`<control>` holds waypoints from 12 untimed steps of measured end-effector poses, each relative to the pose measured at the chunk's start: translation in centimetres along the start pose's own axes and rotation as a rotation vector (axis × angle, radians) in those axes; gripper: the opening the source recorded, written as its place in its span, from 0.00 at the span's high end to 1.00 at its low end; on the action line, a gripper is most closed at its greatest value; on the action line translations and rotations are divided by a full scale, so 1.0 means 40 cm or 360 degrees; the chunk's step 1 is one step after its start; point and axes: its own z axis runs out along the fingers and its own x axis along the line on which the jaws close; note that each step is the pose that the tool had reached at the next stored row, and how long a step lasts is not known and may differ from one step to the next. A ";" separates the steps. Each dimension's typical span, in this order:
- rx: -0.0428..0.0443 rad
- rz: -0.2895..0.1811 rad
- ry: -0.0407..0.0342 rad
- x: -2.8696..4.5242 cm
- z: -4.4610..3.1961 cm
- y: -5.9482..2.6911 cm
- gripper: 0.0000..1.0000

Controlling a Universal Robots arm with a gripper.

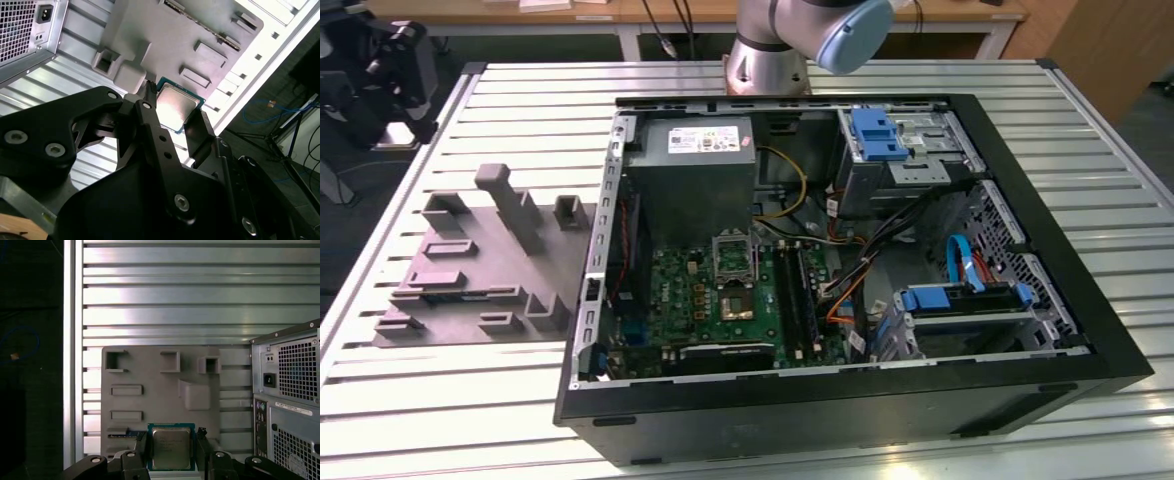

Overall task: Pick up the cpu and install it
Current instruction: 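Pick up the cpu and move it towards the insertion slot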

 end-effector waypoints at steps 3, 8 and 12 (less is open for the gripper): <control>0.0000 0.0000 0.0000 -0.009 0.000 0.000 0.53; 0.0000 0.0000 0.0000 -0.014 0.000 0.000 0.53; 0.0000 0.0000 0.0000 -0.016 0.000 0.001 0.53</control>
